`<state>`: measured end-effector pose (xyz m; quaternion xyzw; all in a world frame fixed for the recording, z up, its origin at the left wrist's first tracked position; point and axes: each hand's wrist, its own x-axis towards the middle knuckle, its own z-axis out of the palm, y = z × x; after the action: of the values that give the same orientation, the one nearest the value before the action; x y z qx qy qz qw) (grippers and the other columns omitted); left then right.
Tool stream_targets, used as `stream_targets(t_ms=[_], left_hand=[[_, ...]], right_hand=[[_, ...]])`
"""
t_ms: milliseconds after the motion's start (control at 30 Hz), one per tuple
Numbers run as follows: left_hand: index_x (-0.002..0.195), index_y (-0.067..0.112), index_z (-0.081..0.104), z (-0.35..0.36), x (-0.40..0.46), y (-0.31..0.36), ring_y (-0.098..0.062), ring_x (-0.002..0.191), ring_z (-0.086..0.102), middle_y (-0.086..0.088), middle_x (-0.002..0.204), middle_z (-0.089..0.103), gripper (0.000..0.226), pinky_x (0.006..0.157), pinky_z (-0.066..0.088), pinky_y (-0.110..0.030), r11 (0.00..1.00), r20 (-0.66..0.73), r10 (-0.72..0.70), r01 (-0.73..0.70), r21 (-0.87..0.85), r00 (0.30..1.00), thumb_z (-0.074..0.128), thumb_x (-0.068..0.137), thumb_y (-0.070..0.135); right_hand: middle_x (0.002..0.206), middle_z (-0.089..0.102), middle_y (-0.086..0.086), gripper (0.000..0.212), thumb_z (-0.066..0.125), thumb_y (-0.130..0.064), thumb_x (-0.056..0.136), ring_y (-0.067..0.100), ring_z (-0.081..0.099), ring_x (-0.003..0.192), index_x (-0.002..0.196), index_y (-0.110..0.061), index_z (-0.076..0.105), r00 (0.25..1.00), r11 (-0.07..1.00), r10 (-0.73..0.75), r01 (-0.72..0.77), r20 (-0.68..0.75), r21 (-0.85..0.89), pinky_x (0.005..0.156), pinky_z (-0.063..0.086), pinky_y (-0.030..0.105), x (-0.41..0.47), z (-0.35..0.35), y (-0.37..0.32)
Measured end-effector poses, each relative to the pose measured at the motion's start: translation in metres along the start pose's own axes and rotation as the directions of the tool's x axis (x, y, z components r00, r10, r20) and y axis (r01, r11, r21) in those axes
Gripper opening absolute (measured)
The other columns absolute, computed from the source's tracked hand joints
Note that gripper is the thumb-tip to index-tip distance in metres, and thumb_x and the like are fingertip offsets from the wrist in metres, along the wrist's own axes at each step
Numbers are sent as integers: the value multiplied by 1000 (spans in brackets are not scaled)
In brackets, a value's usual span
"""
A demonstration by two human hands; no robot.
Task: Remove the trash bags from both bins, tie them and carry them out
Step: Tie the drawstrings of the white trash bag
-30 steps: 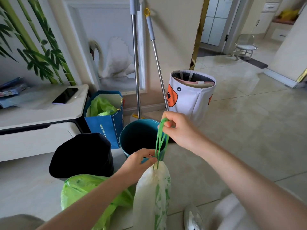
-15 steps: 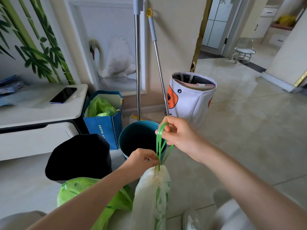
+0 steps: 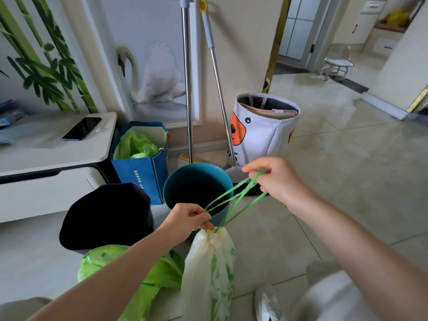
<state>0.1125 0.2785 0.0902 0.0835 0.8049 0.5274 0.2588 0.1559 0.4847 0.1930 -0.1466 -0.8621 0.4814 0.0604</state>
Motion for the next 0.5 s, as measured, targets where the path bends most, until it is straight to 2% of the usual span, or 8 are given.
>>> stream_targets(t_ms=[100, 133, 200, 267, 333, 433, 500], left_hand=[[78, 6, 68, -4, 0, -2, -6, 58, 65, -1, 65, 75, 16, 73, 51, -30, 997, -24, -57, 55, -61, 998, 60, 91, 12], [78, 5, 69, -4, -1, -2, -8, 60, 65, -1, 64, 74, 17, 73, 52, -29, 996, -32, -68, 66, -56, 997, 60, 91, 13], [79, 5, 70, -4, -3, -2, -11, 62, 63, 0, 61, 73, 17, 68, 54, -22, 997, -30, -72, 71, -18, 997, 61, 90, 13], [78, 9, 72, -2, -4, 1, -8, 60, 59, 3, 58, 70, 15, 63, 53, -18, 998, -10, -48, 48, 43, 999, 63, 89, 16], [75, 17, 73, 1, -5, 4, -3, 55, 55, 5, 56, 68, 14, 61, 49, -16, 995, 18, -12, 10, 94, 1000, 66, 87, 18], [86, 19, 75, 8, -7, 6, 2, 59, 58, 6, 64, 68, 11, 69, 50, -16, 978, 85, 47, -63, 199, 995, 64, 88, 18], [95, 18, 74, 12, -9, 6, -3, 69, 63, 4, 73, 71, 15, 81, 54, -24, 964, 157, 64, -102, 246, 986, 61, 89, 15]], right_hand=[[77, 67, -10, 12, 63, -14, 87, 5, 60, 64, 84, -21, 72, 1000, 1000, -22, 21, -18, -15, 63, 45, 17, -1, -5, 4], [73, 65, -10, 9, 65, -18, 86, 5, 59, 67, 80, -21, 71, 999, 997, -37, 35, -29, -67, 64, 43, 20, -2, -7, 5], [61, 55, -5, 14, 66, -27, 85, 11, 49, 58, 77, -16, 69, 999, 990, -34, 31, -21, -138, 57, 38, 24, -4, -10, 4], [53, 45, 0, 20, 65, -28, 87, 16, 37, 47, 81, -9, 68, 995, 998, 56, -59, 79, 35, 47, 31, 24, -9, -13, 0], [52, 49, 3, 21, 62, -25, 89, 16, 38, 44, 86, -6, 71, 976, 974, 104, -139, 192, 181, 44, 34, 23, -14, -12, -6], [62, 67, 5, 23, 60, -25, 91, 15, 55, 54, 80, -12, 75, 956, 956, 40, -121, 291, 266, 57, 48, 25, -15, -5, -11], [69, 71, 7, 20, 63, -23, 89, 14, 60, 62, 77, -13, 76, 946, 956, -3, -92, 324, 279, 64, 53, 28, -13, 1, -12]])
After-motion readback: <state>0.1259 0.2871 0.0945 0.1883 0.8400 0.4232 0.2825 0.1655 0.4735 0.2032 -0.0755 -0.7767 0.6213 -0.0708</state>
